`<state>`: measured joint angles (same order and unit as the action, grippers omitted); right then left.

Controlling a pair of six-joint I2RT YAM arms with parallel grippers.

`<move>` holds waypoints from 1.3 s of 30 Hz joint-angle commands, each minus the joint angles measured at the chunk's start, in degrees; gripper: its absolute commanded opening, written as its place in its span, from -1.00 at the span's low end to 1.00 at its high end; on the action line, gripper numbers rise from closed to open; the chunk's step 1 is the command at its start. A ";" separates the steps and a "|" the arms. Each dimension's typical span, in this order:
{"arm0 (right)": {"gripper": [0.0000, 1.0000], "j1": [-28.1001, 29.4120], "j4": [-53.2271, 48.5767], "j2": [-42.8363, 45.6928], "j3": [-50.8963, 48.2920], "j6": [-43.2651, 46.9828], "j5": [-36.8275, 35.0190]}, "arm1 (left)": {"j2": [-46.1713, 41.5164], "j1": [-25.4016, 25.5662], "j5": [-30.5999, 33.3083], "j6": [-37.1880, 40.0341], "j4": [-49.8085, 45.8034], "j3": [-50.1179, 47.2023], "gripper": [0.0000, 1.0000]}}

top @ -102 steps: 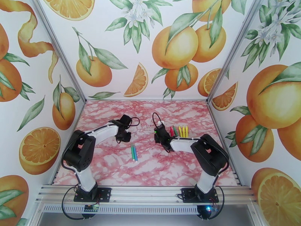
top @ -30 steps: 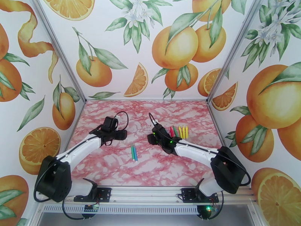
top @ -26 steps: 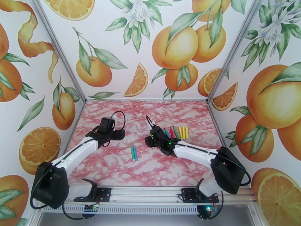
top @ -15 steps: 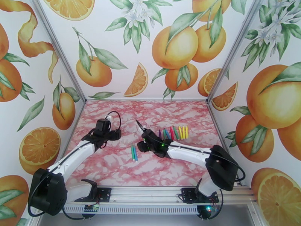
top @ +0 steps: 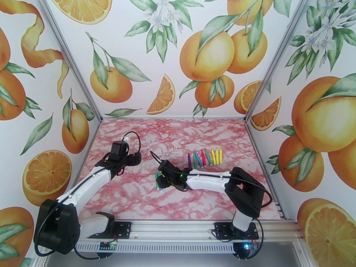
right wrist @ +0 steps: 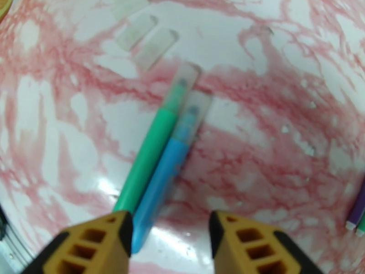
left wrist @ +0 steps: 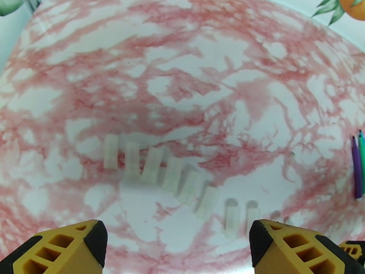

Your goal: Open the pen caps

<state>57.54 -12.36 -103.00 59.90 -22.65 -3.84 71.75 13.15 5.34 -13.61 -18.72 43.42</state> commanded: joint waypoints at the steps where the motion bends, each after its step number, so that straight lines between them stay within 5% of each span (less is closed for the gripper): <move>1: -0.03 0.37 -0.77 -1.97 1.73 -1.76 1.54 | -0.20 -0.42 -0.16 -0.71 2.17 -0.71 0.72; 20: -0.07 0.96 -0.72 -4.66 2.24 -3.62 1.64 | 2.51 -0.67 -2.72 -0.23 4.61 -0.20 0.73; 39: -0.17 1.90 -8.68 -7.34 5.39 -4.90 -7.04 | 4.08 -0.89 -5.63 -1.70 7.95 -0.69 0.74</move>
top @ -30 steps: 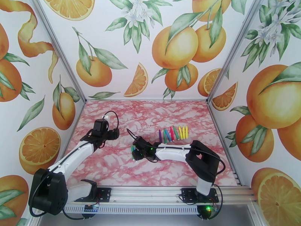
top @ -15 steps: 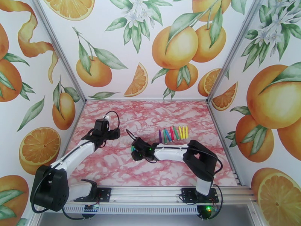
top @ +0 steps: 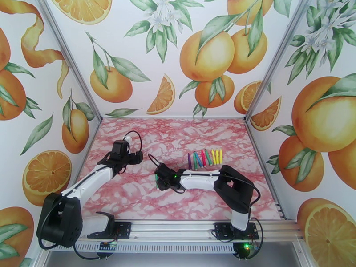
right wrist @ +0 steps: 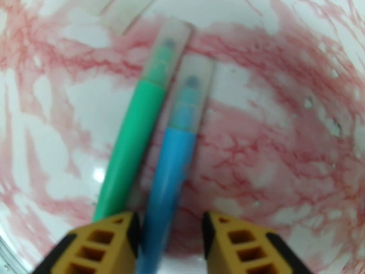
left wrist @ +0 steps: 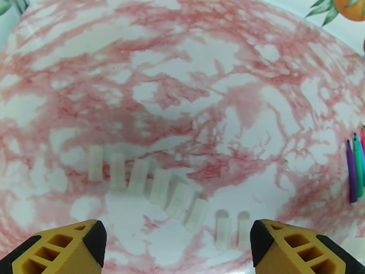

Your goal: Open the pen caps

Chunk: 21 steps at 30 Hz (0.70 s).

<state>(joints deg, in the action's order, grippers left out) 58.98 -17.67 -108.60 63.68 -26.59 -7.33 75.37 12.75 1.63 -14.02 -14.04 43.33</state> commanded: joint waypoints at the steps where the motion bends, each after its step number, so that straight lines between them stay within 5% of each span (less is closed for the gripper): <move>1: -0.19 0.46 -3.58 -1.94 1.75 -1.11 -3.91 | 0.55 -0.45 -2.35 -1.48 3.56 -0.78 0.74; 15: -0.50 0.46 -4.30 -2.17 0.94 -1.53 -3.92 | 1.76 -0.53 -3.64 -1.89 3.32 0.44 0.74; 21: -0.67 0.26 3.08 2.59 -4.01 -1.53 -6.44 | 1.63 -0.53 -4.44 -2.24 3.92 0.33 0.73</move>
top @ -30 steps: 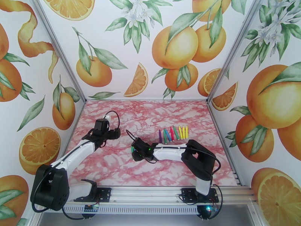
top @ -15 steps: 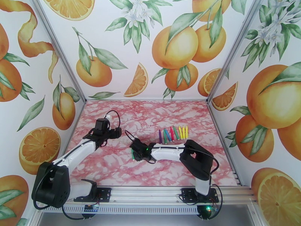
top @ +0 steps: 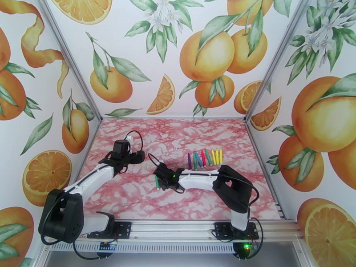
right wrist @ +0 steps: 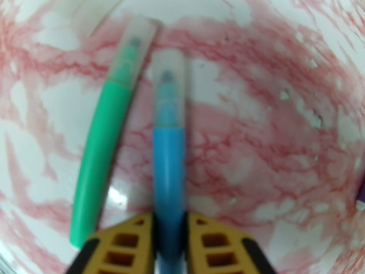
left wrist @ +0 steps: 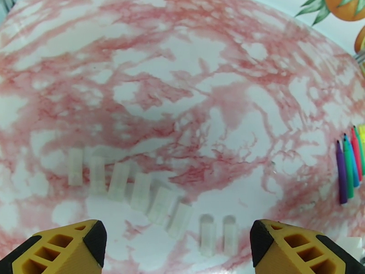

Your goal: Open the pen caps

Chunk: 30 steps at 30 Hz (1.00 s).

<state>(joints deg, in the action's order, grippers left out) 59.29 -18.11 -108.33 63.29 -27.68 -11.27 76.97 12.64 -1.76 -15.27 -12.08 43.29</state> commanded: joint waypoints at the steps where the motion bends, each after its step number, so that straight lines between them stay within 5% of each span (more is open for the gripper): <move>1: -0.67 -0.18 5.31 3.70 -4.86 -0.15 -2.55 | 0.03 -0.43 -1.23 -1.06 2.37 0.23 0.72; 9: -0.68 -1.45 13.67 11.35 -10.42 1.40 -2.98 | 1.78 -0.40 -8.17 -1.43 3.96 1.51 0.70; 25: -0.71 -4.97 24.96 19.06 -16.34 4.81 -1.56 | 5.56 -0.01 -33.92 -7.03 12.70 5.26 0.54; 30: -0.71 -5.06 26.32 20.83 -16.98 5.95 -0.96 | 7.74 1.83 -36.24 -7.23 12.43 7.12 0.48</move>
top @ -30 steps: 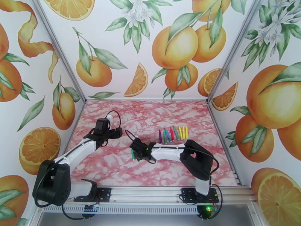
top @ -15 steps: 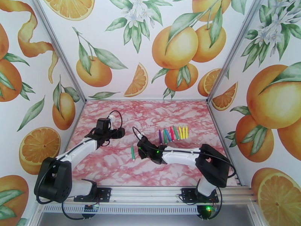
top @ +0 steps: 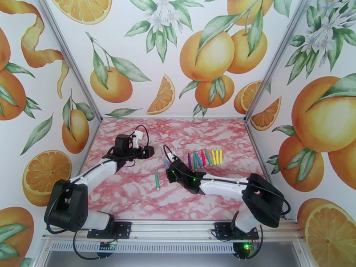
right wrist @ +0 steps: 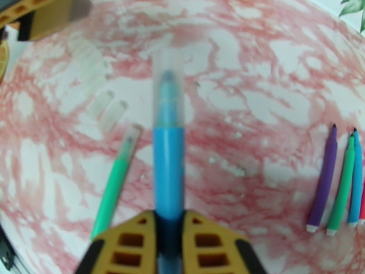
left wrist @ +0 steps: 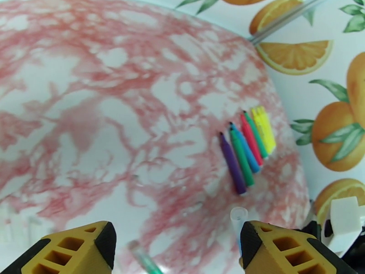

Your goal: Open the pen caps

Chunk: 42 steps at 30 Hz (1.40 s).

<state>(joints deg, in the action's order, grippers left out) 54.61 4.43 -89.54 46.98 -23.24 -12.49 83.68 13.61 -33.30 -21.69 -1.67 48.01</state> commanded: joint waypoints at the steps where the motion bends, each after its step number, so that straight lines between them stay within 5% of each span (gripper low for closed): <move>1: -0.70 -0.38 3.99 2.30 -0.69 1.67 0.42 | 1.52 1.39 -5.36 -0.81 2.02 2.82 0.47; 22: -0.70 -0.38 6.43 4.19 -0.95 2.93 1.15 | 4.21 6.78 -12.43 -2.36 1.93 6.57 0.22; 42: -0.70 -0.38 7.53 1.65 0.54 3.91 3.48 | 4.50 6.88 -13.02 -5.45 4.22 5.96 -0.43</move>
<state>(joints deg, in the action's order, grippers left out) 54.61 9.76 -86.80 46.70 -20.03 -10.04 87.92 20.43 -45.21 -27.07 0.27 52.71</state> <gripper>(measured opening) 0.151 0.296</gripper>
